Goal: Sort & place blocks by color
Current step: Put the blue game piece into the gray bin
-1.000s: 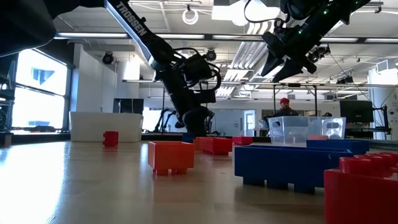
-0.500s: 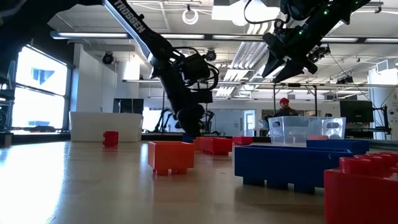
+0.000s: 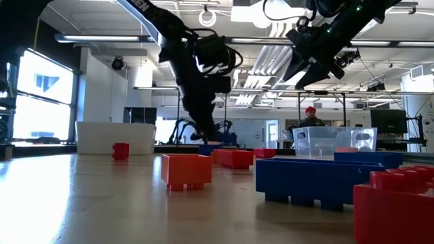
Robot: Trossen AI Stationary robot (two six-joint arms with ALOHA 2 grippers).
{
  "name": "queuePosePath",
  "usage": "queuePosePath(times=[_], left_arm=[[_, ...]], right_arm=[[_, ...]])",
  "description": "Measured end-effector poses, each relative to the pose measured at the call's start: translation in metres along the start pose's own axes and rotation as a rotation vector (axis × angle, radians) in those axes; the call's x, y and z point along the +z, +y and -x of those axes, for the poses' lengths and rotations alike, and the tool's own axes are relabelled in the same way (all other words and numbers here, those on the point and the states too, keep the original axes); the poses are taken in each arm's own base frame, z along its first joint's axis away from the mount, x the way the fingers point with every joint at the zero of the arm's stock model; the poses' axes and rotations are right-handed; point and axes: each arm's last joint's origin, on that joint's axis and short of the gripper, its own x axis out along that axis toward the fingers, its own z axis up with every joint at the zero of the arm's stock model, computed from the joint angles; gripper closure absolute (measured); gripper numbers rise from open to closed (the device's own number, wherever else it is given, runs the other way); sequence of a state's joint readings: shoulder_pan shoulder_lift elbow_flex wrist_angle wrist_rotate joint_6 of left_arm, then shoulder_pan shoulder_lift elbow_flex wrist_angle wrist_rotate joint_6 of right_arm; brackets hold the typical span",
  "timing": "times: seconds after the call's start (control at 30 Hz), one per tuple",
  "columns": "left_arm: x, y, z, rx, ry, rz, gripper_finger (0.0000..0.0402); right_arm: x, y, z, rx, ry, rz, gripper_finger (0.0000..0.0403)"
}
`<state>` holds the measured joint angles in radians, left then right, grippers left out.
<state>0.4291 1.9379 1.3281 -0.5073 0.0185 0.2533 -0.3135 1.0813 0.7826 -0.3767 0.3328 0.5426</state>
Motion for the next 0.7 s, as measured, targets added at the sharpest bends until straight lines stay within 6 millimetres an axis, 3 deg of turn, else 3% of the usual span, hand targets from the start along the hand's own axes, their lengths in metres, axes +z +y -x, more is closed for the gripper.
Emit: queuePosePath(times=[0.3, 0.7], left_arm=[[0.000, -0.019, 0.054, -0.012, -0.026, -0.027, 0.0291], [-0.026, -0.065, 0.141, -0.064, -0.109, -0.010, 0.0291]], right_arm=[[-0.009, 0.016, 0.007, 0.032, -0.009, 0.034, 0.0183], [-0.017, 0.030, 0.014, 0.096, -0.003, 0.069, 0.0183]])
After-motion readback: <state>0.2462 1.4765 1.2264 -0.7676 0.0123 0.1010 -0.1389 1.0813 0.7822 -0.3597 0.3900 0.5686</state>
